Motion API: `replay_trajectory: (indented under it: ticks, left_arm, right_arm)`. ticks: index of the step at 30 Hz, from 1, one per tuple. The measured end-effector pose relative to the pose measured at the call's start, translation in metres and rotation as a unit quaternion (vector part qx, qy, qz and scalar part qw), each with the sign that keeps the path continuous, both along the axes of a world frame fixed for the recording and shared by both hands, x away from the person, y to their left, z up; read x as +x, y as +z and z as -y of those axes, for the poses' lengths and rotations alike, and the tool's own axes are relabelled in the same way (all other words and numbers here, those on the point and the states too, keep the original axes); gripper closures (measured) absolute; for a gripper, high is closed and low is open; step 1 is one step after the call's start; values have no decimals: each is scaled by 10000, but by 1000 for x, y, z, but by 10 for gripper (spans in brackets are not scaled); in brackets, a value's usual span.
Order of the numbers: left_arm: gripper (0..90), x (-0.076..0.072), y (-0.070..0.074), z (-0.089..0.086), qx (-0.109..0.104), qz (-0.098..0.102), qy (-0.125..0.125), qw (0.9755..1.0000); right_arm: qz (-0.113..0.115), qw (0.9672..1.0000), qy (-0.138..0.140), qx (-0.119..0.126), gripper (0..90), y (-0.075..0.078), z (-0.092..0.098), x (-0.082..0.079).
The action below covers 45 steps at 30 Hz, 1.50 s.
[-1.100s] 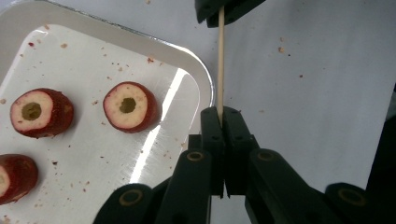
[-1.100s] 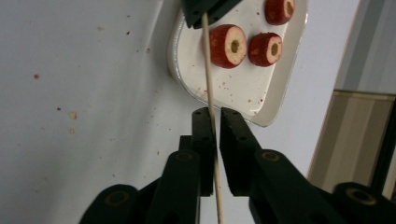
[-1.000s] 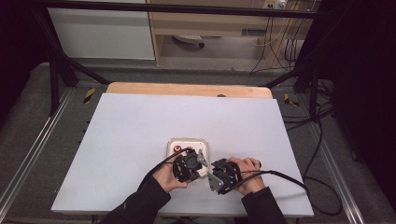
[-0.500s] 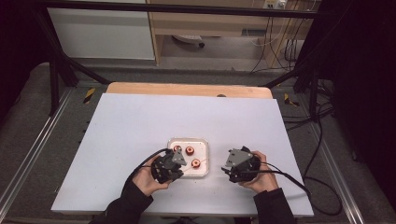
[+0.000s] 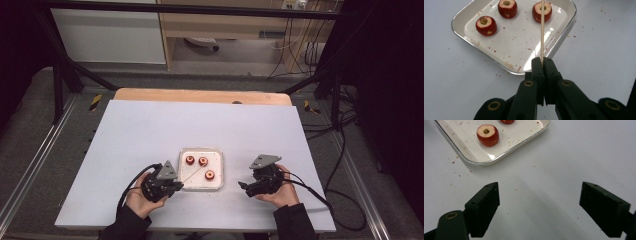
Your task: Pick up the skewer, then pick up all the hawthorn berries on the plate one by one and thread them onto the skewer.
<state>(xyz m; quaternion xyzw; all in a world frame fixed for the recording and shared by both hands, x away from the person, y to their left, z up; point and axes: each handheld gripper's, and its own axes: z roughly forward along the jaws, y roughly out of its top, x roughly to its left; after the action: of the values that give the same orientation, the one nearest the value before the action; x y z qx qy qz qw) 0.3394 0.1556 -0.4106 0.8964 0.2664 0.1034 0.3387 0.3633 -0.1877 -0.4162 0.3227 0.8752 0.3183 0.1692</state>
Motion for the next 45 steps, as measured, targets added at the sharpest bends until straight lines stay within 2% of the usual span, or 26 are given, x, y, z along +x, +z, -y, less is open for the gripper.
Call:
replay_trajectory:
  ticks: [3,10,14,18,23,29,35,39,45]
  left_arm:
    - [884,-3,-3,-8,-169,58,168,9997]
    - [884,-6,-8,-23,-360,174,476,9981]
    - [884,-7,-11,-28,-407,145,527,9977]
    - [884,-9,-14,-32,-479,131,558,9972]
    - [883,-9,-17,-35,-522,92,554,9971]
    - [883,-9,-19,-37,-497,91,550,9972]
    - [883,-11,-19,-37,-523,104,548,9971]
    - [883,-11,-19,-37,-533,134,545,9970]
    - [883,-11,-18,-37,-501,168,548,9971]
  right_arm:
    - [-130,9996,-123,204,127,1,-1,1]
    - [-413,9969,-422,519,56,6,-3,7]
    - [-502,9959,-484,569,31,9,-10,12]
    - [-641,9939,-525,731,17,13,-21,16]
    - [-722,9940,-461,687,10,16,-36,20]
    - [-811,9927,-476,750,16,23,-52,23]
    - [-877,9933,-449,597,50,30,-66,29]
    - [-1014,9928,-399,490,103,30,-78,35]
    - [-1213,9917,-275,318,231,24,-97,41]
